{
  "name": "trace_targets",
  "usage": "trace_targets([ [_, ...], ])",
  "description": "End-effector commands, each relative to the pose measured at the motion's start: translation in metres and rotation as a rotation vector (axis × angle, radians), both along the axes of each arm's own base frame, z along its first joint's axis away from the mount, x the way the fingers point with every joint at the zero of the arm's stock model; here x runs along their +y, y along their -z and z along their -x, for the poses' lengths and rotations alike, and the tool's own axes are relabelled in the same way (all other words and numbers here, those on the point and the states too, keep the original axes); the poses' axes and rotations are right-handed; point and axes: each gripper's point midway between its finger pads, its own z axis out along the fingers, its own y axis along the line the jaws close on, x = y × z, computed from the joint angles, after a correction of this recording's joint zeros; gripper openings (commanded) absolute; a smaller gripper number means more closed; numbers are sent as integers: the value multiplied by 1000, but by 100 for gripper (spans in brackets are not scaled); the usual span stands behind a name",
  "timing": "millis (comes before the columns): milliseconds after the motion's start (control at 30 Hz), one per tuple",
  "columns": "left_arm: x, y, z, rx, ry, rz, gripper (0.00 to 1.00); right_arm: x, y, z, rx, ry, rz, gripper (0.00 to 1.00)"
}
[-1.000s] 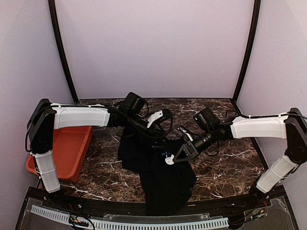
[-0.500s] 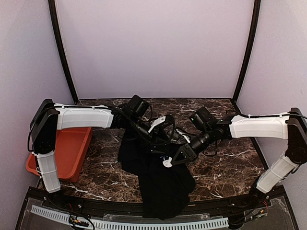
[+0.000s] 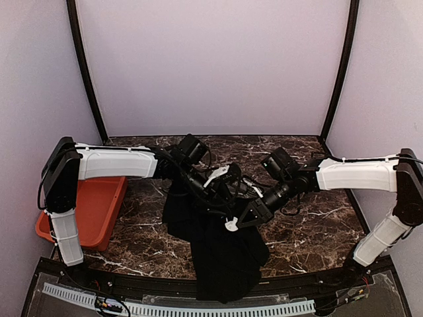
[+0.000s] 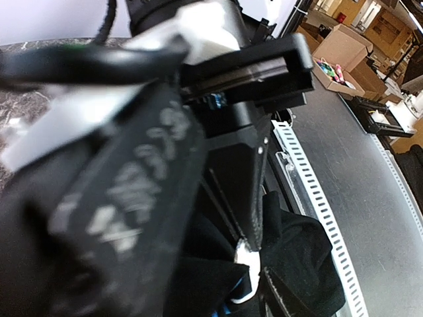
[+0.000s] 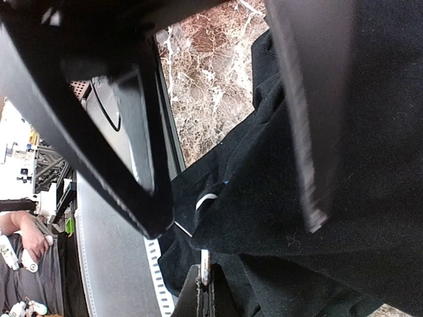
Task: Pin the brooch onto the clothing
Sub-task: Close the brooch onto the flattened clothing.
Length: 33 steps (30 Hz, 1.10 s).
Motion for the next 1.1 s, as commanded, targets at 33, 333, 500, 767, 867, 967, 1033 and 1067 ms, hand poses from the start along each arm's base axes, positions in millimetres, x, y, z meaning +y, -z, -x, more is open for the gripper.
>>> trace_targets([
  [33,2,10,19,12,44,-38,46,3,-23,0,-19,-24,-75,0],
  [333,3,9,23,18,60,-37,35,0,-26,-4,-19,-8,-82,0],
  [500,2,10,23,18,60,-35,31,1,-26,-4,-11,-13,-87,0],
  [767,2,8,27,33,72,-30,30,0,-29,-5,-11,-7,-95,0],
  [867,3,10,30,34,81,-34,30,-1,-31,-6,-11,-4,-101,0],
  [967,3,9,32,34,86,-35,30,-2,-33,-8,-14,0,-105,0],
  [1033,2,10,33,33,88,-37,30,-2,-34,-8,-15,0,-107,0],
  [1067,2,11,33,32,88,-37,30,-2,-34,-9,-14,1,-107,0],
])
